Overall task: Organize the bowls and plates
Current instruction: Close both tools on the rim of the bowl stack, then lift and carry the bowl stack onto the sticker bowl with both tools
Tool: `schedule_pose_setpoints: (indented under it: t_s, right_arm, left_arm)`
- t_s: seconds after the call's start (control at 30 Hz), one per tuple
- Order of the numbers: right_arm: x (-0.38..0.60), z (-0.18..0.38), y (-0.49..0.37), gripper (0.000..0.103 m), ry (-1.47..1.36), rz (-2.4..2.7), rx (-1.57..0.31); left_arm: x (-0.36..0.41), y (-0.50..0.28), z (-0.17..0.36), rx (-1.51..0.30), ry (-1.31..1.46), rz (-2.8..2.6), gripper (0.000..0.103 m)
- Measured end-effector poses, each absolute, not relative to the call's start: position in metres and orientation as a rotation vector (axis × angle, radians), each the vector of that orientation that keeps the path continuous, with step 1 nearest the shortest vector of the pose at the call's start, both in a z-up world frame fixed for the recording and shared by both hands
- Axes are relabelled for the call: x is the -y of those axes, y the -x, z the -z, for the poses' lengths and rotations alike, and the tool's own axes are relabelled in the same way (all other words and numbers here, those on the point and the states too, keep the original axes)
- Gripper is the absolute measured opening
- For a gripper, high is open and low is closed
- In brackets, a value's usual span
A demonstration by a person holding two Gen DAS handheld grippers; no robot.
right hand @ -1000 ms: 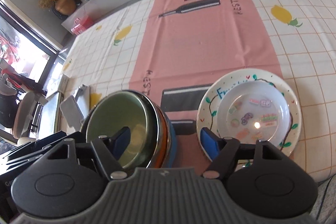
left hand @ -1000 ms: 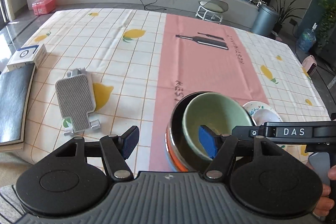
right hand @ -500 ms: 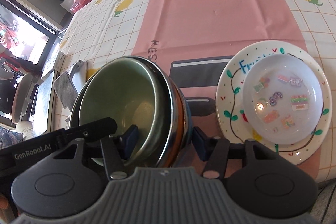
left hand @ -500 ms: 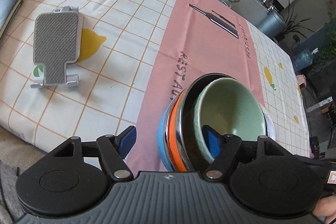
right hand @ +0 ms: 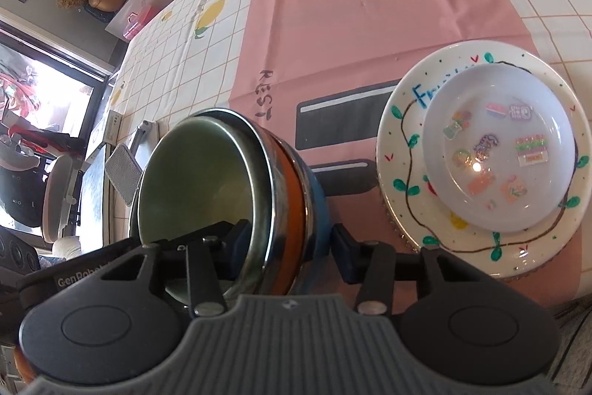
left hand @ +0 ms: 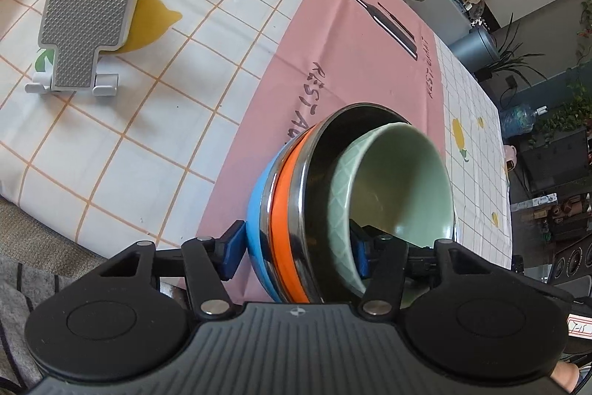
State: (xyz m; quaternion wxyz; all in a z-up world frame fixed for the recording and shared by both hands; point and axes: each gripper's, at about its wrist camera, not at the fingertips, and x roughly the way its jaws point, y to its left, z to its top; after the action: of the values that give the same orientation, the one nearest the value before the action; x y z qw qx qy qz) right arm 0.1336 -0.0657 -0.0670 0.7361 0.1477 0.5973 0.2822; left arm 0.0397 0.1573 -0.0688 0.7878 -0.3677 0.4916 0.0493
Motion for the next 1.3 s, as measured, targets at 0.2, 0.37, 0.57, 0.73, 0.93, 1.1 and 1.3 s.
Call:
schedule_pose_setpoints:
  t_s: [0.2, 0.37, 0.57, 0.73, 0.93, 1.1, 1.3]
  right_arm:
    - [0.068, 0.064, -0.131, 0.047, -0.346, -0.627, -1.315]
    - [0.08, 0.046, -0.131, 0.047, -0.366, -0.644, -1.267]
    - [0.108, 0.024, -0.135, 0.047, -0.394, -0.628, -1.208]
    - [0.146, 0.018, -0.139, 0.047, -0.427, -0.59, -1.169]
    - [0.187, 0.026, -0.148, 0.047, -0.48, -0.507, -1.145]
    - [0.202, 0.038, -0.155, 0.047, -0.503, -0.476, -1.163]
    - [0.212, 0.036, -0.159, 0.047, -0.494, -0.454, -1.142]
  left_arm:
    - [-0.153, -0.041, 0.055, -1.05, 0.753, -0.11, 0.063]
    - [-0.142, -0.049, 0.033, -1.026, 0.691, -0.08, 0.063]
    - [-0.114, -0.069, 0.015, -1.015, 0.65, -0.032, 0.063]
    - [-0.081, -0.09, 0.016, -1.038, 0.608, 0.025, 0.063]
    - [-0.046, -0.111, 0.031, -1.088, 0.559, 0.095, 0.064]
    - [-0.037, -0.12, 0.041, -1.106, 0.562, 0.106, 0.064]
    - [-0.031, -0.133, 0.042, -1.109, 0.558, 0.157, 0.064]
